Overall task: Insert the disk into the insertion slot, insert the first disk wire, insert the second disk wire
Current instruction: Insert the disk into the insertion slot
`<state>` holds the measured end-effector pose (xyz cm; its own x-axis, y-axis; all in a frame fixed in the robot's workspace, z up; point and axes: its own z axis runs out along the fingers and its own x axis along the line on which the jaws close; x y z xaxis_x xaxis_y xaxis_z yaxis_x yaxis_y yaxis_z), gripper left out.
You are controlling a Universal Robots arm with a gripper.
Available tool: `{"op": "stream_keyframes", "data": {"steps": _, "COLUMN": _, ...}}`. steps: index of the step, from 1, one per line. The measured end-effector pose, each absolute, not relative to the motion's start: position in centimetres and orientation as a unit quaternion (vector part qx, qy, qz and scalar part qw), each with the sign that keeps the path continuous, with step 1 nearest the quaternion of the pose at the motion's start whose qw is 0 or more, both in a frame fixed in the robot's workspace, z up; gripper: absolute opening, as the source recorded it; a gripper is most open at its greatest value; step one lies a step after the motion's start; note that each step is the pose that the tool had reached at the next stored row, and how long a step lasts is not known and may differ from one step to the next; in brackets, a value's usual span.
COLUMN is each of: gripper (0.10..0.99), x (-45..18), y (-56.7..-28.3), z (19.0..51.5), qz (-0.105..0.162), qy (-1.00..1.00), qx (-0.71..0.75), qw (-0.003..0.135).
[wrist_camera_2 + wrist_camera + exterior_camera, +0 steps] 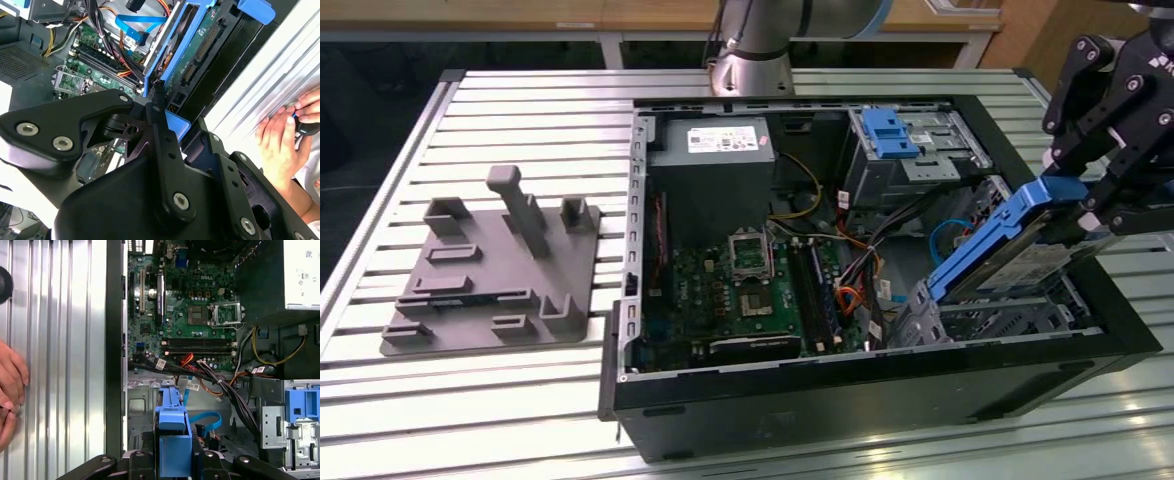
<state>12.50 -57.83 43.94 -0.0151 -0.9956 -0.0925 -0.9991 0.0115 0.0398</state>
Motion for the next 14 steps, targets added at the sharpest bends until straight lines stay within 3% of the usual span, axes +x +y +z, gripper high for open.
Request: {"op": "stream_keyframes", "data": {"steps": 14, "gripper": 0.361, "x": 12.5, "y": -57.9, "z": 42.8, "qz": 0.047, "qy": 0.711, "qx": -0.701, "qw": 0.019}}
